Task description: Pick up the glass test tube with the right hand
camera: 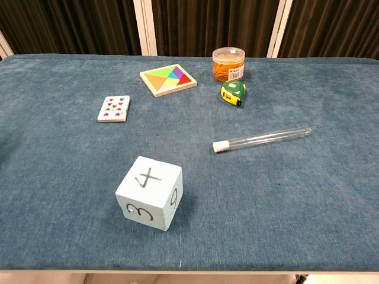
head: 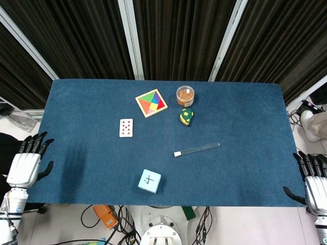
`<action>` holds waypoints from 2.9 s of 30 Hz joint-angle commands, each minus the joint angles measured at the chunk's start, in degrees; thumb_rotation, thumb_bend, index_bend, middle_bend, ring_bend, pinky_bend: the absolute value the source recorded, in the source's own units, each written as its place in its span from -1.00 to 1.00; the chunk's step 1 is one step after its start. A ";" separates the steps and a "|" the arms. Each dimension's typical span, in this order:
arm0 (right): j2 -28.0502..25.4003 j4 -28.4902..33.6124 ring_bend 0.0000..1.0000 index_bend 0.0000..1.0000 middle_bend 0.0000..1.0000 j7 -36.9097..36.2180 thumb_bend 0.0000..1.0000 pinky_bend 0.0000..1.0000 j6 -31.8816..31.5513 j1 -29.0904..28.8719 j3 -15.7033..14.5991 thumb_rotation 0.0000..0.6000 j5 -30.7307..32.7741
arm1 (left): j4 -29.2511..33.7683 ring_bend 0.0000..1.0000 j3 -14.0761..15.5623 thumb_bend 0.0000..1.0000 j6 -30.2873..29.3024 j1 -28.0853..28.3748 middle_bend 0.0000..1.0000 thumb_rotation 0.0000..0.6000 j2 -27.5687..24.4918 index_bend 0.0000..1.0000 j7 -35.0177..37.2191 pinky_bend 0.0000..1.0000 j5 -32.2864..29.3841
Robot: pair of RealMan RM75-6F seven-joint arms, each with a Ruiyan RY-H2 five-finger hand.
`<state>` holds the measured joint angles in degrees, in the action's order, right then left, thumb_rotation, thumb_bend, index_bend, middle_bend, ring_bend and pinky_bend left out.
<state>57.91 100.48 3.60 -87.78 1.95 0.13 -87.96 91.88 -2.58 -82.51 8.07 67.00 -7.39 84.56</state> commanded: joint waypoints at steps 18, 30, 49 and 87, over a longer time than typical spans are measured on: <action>0.34 0.45 -0.88 -0.77 -0.80 1.40 -0.41 -1.00 1.12 -0.29 0.13 1.00 0.89 | 0.40 -1.00 0.12 -0.27 -0.31 -0.28 -0.97 1.00 -0.16 -0.72 -0.14 -0.93 -0.03; -1.34 4.58 -0.84 -0.57 -0.69 4.29 -0.41 -1.00 14.45 -9.91 1.88 1.00 -0.22 | 1.02 -1.00 -0.08 -0.27 -0.54 -0.57 -0.97 1.00 0.27 -0.72 -1.03 -0.93 -0.80; 20.38 -3.74 -0.48 -0.15 -0.31 27.70 -0.31 -1.00 39.98 -40.69 13.06 1.00 28.69 | 1.31 -1.00 -0.71 -0.27 -0.56 -0.80 -0.97 1.00 -0.31 -0.72 0.70 -0.93 -1.83; 30.69 -13.59 -0.44 -0.04 -0.10 35.82 -0.11 -1.00 41.65 -55.41 5.02 1.00 46.52 | 1.42 -1.00 -0.59 -0.27 -0.23 -0.86 -0.97 1.00 -0.52 -0.72 0.88 -0.93 -1.96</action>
<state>88.46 87.02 39.46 -46.21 -53.32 5.25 -41.56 93.30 -3.17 -82.75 7.22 66.48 -6.51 82.61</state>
